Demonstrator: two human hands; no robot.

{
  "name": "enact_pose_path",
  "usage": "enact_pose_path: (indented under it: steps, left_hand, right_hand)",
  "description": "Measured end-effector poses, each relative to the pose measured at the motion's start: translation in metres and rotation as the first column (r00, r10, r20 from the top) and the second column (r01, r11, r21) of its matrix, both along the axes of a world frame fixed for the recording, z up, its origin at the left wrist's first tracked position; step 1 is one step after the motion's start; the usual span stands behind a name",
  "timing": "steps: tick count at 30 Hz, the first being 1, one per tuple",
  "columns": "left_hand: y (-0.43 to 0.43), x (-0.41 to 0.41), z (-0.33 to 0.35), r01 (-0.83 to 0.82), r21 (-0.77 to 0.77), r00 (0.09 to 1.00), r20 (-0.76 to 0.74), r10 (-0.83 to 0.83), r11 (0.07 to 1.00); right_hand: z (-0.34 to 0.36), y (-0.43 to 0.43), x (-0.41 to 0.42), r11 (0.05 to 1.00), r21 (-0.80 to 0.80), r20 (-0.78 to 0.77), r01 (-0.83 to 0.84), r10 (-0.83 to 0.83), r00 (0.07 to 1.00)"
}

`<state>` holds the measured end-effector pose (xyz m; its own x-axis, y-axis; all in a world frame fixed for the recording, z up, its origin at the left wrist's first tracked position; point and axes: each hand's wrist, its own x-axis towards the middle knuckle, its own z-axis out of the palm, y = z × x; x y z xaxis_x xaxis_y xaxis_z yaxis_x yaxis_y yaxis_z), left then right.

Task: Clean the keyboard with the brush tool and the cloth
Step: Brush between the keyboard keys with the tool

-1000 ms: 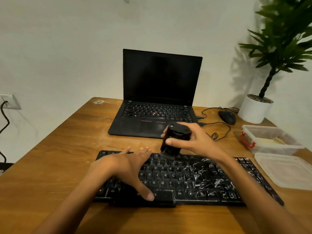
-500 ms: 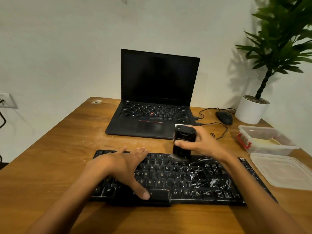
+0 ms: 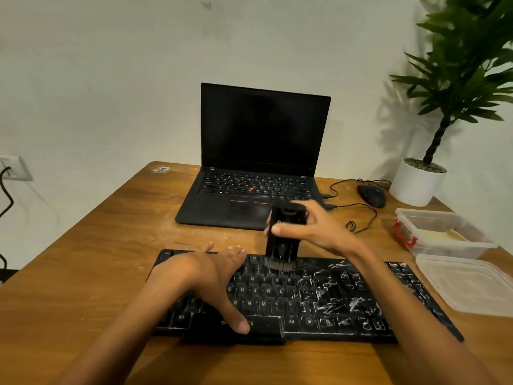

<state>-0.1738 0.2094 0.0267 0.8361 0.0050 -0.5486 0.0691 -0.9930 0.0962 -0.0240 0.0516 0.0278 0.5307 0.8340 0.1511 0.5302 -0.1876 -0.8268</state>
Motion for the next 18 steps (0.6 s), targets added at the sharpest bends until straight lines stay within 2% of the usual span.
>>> enact_pose_path:
  steps: [1,5,8,11,15,16,18]
  left_hand:
    - [0.000,0.001,0.000,0.004,0.000,1.000,0.000,-0.004,1.000]
    - [0.000,0.000,-0.001,0.001,-0.003,1.000,-0.001,-0.001,1.000]
    - [0.000,0.001,0.000,-0.008,-0.009,1.000,0.001,0.008,1.000]
    - [-0.003,-0.001,0.003,-0.017,-0.001,1.000,0.001,0.017,1.000]
    - [-0.009,-0.004,0.009,-0.053,-0.017,0.999,-0.007,0.053,0.998]
    - [-0.010,-0.005,0.010,-0.054,-0.014,0.998,-0.009,0.054,0.998]
    - [-0.012,-0.005,0.013,-0.056,-0.009,0.998,-0.009,0.055,0.998]
  right_hand:
    - [-0.001,0.001,-0.001,1.000,-0.024,0.019,-0.012,0.012,1.000]
    - [-0.006,-0.003,0.008,0.994,0.069,0.017,0.086,-0.088,0.996]
    - [-0.007,-0.007,0.007,0.999,0.024,0.025,0.039,-0.040,0.999]
    - [-0.004,-0.017,0.016,0.993,0.030,0.083,0.115,-0.117,0.990]
    - [-0.003,-0.041,0.019,0.994,-0.009,-0.032,0.113,-0.113,0.993]
    - [-0.001,-0.047,0.019,0.990,-0.017,-0.009,0.143,-0.144,0.990]
    - [0.004,-0.053,0.019,0.979,0.010,0.133,0.205,-0.204,0.970]
